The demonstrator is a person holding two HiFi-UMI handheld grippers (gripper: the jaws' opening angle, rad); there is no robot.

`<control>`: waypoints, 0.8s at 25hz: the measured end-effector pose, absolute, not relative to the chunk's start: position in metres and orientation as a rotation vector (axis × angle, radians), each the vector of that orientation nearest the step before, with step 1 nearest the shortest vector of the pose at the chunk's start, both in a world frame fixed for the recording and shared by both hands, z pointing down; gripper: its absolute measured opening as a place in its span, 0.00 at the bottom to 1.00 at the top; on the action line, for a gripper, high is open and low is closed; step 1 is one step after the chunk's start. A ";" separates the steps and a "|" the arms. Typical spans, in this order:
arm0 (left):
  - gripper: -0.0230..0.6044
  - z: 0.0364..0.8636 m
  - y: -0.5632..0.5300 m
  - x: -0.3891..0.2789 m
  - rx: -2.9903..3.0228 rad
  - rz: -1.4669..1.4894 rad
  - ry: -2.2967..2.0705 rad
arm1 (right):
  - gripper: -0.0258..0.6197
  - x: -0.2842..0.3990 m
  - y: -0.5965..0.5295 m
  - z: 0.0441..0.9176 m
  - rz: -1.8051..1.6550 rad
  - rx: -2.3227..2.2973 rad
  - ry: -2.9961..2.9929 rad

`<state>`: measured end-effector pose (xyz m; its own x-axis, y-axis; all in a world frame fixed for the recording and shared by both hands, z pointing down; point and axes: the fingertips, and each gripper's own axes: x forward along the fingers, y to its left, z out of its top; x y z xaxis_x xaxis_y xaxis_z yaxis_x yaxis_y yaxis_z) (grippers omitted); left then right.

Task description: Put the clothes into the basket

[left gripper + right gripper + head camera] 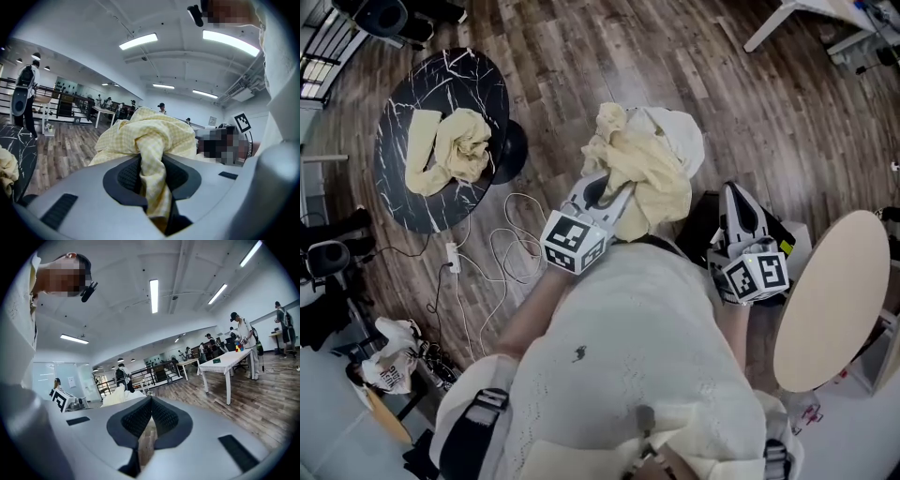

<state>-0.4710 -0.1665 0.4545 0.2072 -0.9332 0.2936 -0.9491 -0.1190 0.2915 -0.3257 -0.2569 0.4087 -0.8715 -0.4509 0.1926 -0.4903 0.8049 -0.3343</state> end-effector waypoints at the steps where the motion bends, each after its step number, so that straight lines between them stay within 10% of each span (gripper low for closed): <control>1: 0.21 0.456 -0.172 -0.476 2.095 0.064 -1.726 | 0.05 -0.331 -0.259 0.409 0.575 0.778 -2.877; 20: 0.21 0.524 -0.215 -0.516 2.237 0.257 -1.361 | 0.05 -0.363 -0.260 0.422 0.601 1.126 -2.736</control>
<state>-0.5164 -0.2145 0.5239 0.4810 -0.7760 0.4080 -0.8713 -0.3713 0.3208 -0.3630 -0.2603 0.4224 -0.7153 -0.6491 0.2587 -0.6978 0.6437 -0.3142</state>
